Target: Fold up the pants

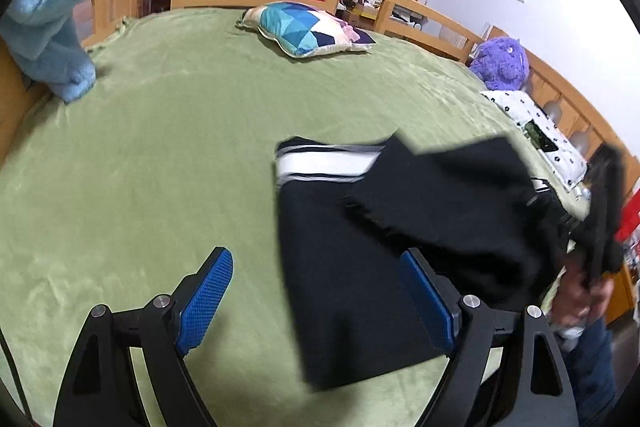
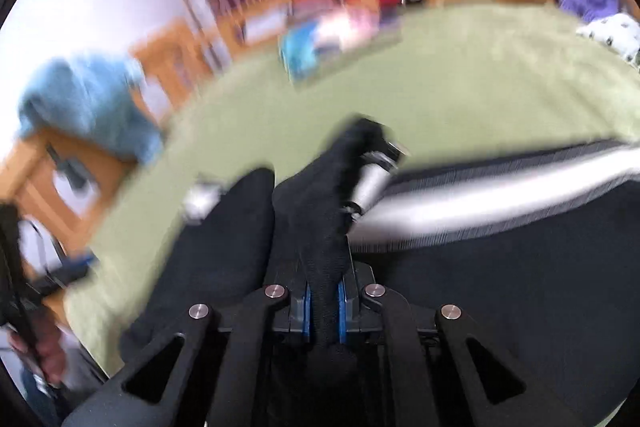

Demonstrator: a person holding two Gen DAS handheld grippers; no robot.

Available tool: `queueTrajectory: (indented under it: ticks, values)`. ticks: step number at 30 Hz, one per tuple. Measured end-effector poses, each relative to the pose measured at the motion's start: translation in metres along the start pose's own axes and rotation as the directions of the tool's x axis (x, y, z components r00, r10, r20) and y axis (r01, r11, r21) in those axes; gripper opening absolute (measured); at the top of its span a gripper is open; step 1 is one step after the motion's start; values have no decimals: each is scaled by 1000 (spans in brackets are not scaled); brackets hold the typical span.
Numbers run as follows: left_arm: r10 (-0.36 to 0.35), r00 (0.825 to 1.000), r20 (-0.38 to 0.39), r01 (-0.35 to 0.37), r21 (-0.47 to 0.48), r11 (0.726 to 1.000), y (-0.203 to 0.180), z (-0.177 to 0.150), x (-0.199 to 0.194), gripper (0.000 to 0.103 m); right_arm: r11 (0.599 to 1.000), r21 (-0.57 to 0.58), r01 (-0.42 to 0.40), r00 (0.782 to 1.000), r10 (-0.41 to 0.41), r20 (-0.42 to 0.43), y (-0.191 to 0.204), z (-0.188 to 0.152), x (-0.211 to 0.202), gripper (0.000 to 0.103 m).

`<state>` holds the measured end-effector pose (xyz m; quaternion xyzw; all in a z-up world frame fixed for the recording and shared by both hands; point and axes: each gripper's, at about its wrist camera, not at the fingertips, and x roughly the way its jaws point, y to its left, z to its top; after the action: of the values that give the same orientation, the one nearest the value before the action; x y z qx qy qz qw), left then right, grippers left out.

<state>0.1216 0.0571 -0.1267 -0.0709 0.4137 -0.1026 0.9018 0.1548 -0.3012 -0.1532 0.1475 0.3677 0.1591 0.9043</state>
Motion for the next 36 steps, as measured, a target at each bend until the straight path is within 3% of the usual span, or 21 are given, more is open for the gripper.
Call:
queueTrajectory:
  ticks: [2,3,4,6,8,12,16,17,21,24,25,26,27,28,30,32,34,36]
  values:
    - [13,1000,10,-13,-4,1000,2,5,0,85,998,24,50,999,-50,-1,-9,11,-3,16]
    - [6,1000,9,-6,-13,1000,3,7,2,85,996,9,85,996,-85,-36,-12,12,5,32]
    - [-11,1000,6,12,-29,1000,4,6,5,85,993,-17,119,988,-120,-101,-18,9,18,55]
    - [-29,1000,-1,29,-49,998,8,2,10,85,980,-60,190,958,-199,-207,-27,-3,39,57]
    - [-35,999,-8,35,-57,998,12,-4,15,85,965,-77,250,932,-261,-250,-36,-15,40,55]
    - [-30,999,-26,28,-72,997,20,-10,24,85,983,-12,183,968,-183,-172,-22,-19,4,55]
    - [-53,998,-26,50,-106,993,28,-13,24,85,986,-147,74,991,-90,-102,39,-17,-8,73]
    - [-56,998,-24,53,-111,992,30,-14,23,85,977,-206,59,991,-82,-101,55,-19,-3,73]
    - [-50,999,2,50,-123,991,36,-21,14,85,914,-394,93,971,-170,-166,100,-45,44,73]
    - [-49,999,23,52,-130,990,42,-23,7,85,890,-432,149,923,-282,-262,99,-65,91,73]
    - [-52,998,27,55,-137,989,44,-23,7,85,883,-439,167,923,-296,-245,100,-71,96,71]
    - [-56,998,28,59,-146,987,47,-23,6,85,877,-448,174,929,-298,-222,105,-72,94,66]
    - [-59,998,28,63,-154,986,49,-23,6,85,875,-457,157,931,-286,-228,107,-72,93,35]
    - [-61,998,25,64,-164,984,51,-23,7,85,871,-467,151,933,-282,-224,112,-69,88,14]
    - [-68,998,18,70,-177,982,53,-22,9,85,881,-435,188,943,-286,-171,113,-58,76,11]
    - [-74,997,18,76,-179,981,55,-23,9,85,918,-357,172,972,-218,-90,108,-38,44,10]
    - [-66,998,24,69,-167,983,54,-23,9,85,974,-198,111,993,-116,-11,84,-9,3,10]
    - [-62,998,21,64,-163,984,52,-23,10,85,996,-52,66,998,-67,-2,54,12,-10,11]
